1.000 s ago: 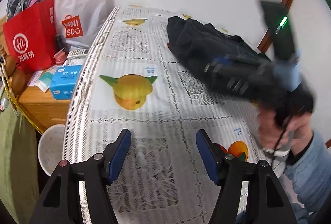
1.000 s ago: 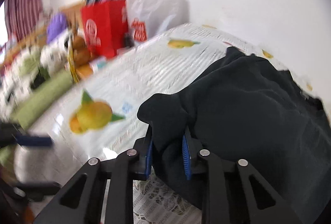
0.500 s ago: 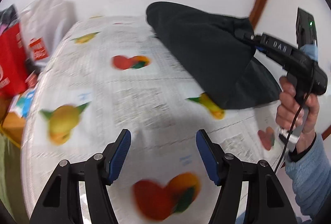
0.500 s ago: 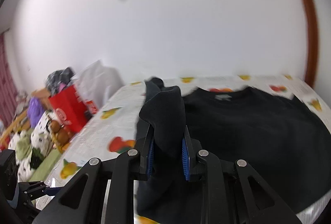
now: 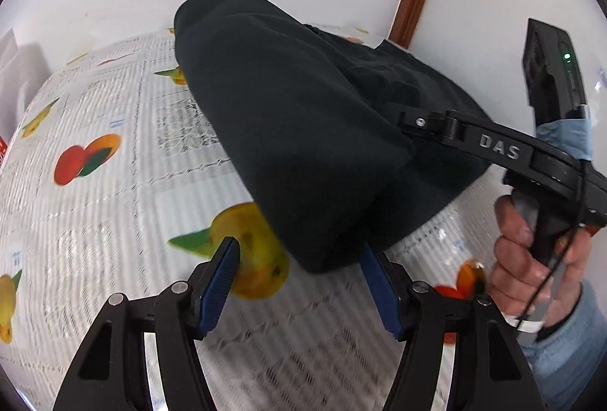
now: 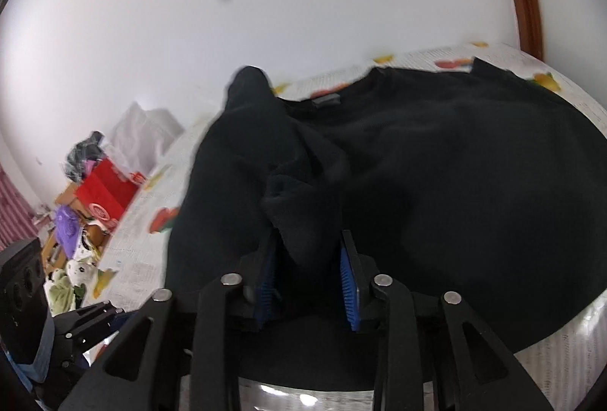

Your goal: Fold small clothes

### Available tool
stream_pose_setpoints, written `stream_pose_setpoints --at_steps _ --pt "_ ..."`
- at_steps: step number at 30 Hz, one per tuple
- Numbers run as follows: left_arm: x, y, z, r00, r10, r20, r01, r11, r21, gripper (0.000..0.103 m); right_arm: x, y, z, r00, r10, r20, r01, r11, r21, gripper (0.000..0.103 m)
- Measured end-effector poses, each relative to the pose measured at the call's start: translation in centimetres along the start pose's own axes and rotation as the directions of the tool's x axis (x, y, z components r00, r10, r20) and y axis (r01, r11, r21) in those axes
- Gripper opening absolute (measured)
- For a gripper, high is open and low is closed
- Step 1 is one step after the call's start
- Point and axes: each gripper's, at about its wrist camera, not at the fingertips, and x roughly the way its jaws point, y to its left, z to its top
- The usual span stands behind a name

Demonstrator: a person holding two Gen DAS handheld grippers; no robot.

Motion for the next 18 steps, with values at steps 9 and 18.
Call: stream_pose_setpoints --at_steps 9,18 --pt "1.3 -0.7 1.0 1.000 0.001 -0.006 -0.001 1.000 -0.002 0.068 -0.2 -1.9 1.8 0.995 0.095 -0.001 -0.095 0.995 0.038 0.055" --pt "3.3 -2.3 2.1 0.999 0.044 0.007 -0.044 0.999 0.015 0.072 3.3 -1.1 3.4 0.977 0.209 -0.050 -0.203 0.973 0.107 0.033"
